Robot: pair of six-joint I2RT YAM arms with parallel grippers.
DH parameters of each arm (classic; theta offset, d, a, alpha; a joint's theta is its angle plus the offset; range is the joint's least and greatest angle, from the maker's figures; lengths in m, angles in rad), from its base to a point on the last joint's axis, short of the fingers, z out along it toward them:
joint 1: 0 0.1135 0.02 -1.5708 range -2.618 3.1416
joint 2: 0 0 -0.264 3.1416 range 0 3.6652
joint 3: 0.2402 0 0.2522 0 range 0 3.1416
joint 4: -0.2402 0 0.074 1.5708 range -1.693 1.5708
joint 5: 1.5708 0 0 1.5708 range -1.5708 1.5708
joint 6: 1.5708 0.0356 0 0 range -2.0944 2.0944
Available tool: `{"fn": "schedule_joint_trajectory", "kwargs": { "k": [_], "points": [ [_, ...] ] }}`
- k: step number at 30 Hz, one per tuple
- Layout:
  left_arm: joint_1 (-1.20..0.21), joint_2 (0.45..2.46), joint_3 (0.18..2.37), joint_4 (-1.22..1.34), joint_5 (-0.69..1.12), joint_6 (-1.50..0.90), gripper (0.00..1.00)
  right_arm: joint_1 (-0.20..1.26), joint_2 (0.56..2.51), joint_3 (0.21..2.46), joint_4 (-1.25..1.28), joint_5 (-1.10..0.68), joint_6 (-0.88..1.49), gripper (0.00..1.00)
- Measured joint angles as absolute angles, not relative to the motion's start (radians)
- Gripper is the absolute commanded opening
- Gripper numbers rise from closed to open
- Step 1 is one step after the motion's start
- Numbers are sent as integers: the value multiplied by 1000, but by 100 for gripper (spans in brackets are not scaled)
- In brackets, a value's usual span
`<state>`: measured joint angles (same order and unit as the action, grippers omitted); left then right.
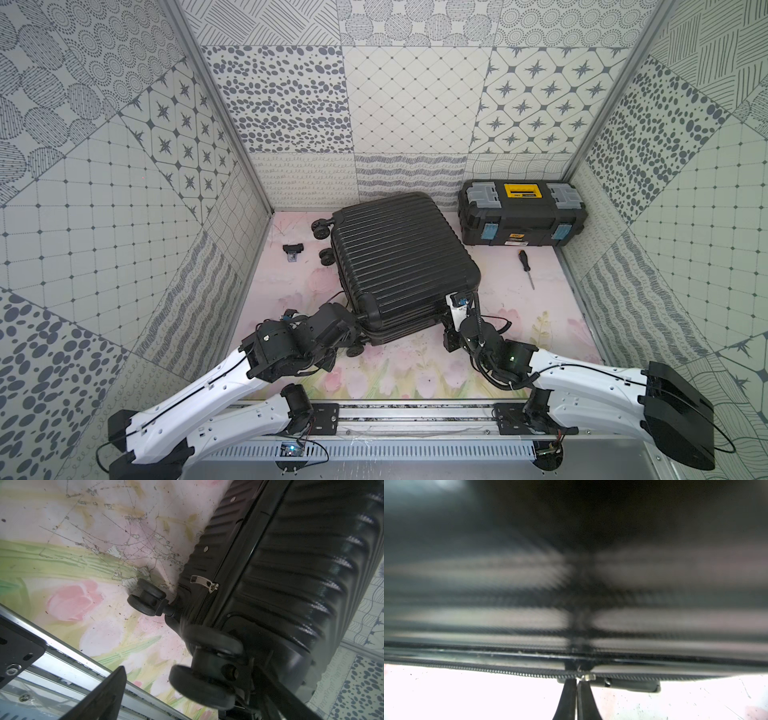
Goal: Open the suitcase zippers
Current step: Unzip the zipper on the suitcase.
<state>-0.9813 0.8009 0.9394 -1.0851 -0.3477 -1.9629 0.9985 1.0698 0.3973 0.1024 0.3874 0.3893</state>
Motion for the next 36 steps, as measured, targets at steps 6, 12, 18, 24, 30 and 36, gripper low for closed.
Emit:
{"fn": "schedule_joint_trajectory", "kwargs": {
  "k": [6, 12, 18, 24, 30, 36],
  "points": [
    [-970, 831, 918, -1028, -384, -2029, 91, 1020, 1104, 419, 104, 394, 385, 0],
    [-900, 866, 896, -952, -388, -2062, 79, 1039, 1126, 433, 106, 396, 385, 0],
    [-830, 878, 856, -877, -374, -2085, 48, 1048, 1134, 434, 108, 406, 385, 0],
    [-789, 885, 855, -813, -411, -2087, 26, 1049, 1134, 435, 103, 426, 390, 0],
    [-763, 872, 848, -801, -402, -2087, 24, 979, 1065, 414, 71, 409, 393, 0],
    [-734, 842, 834, -790, -381, -2087, 21, 836, 972, 365, 36, 362, 393, 0]
  ]
}}
